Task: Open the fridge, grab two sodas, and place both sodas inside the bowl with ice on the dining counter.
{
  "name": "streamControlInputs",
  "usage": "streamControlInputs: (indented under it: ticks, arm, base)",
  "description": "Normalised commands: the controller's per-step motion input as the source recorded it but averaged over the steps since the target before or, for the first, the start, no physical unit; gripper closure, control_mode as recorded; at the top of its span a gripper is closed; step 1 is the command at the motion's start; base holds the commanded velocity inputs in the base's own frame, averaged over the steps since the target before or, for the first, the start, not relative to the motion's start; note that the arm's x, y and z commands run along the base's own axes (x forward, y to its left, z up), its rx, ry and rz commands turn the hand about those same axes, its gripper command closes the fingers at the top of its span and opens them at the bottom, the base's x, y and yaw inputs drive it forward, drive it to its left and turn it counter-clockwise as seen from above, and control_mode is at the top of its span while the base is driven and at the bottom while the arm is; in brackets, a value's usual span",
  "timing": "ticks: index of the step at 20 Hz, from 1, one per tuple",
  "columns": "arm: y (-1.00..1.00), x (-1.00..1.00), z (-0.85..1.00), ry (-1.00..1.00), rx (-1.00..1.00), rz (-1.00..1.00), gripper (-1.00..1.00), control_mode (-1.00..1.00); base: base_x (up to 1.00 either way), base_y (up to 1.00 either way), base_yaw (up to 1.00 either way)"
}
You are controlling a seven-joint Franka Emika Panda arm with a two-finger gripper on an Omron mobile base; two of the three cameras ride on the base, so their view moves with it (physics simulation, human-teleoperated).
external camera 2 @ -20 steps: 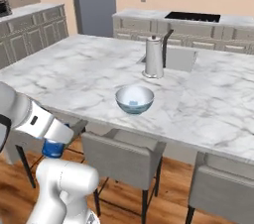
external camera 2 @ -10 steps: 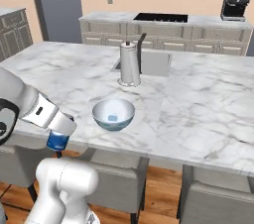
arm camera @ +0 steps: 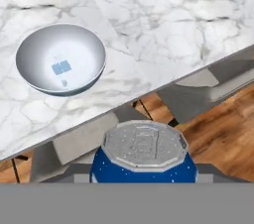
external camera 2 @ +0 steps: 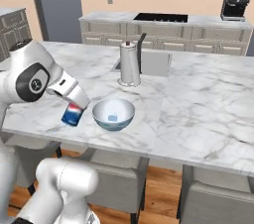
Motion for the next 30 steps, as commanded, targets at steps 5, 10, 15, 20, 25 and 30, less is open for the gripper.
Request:
streamControlInputs:
  ticks: [5, 10, 15, 20, 25, 30]
  arm:
    - [-0.01, 1.00, -0.42, 0.18, 0.02, 0.00, 1.00, -1.00]
    - [-0.02, 0.92, -0.42, 0.12, 0.00, 0.00, 1.00, -1.00]
    - [-0.16, 0.86, -0.31, 0.07, 0.03, 0.00, 1.00, -1.00]
    - [-0.15, 0.72, -0.39, 0.09, 0.04, 0.03, 1.00, -1.00]
    - [-0.14, 0.68, -0.46, 0.11, 0.04, 0.02, 1.00, -1.00]
    - [-0.07, 0.50, -0.47, 0.08, 0.03, 0.00, 1.00, -1.00]
  base:
    - [0.00, 0.00, 0.00]
    - [0.00, 0.00, 0.00]
    - [0.00, 0.00, 0.00]
    - [0.00, 0.00, 0.00]
    - [0.00, 0.00, 0.00]
    - [0.00, 0.00, 0.00]
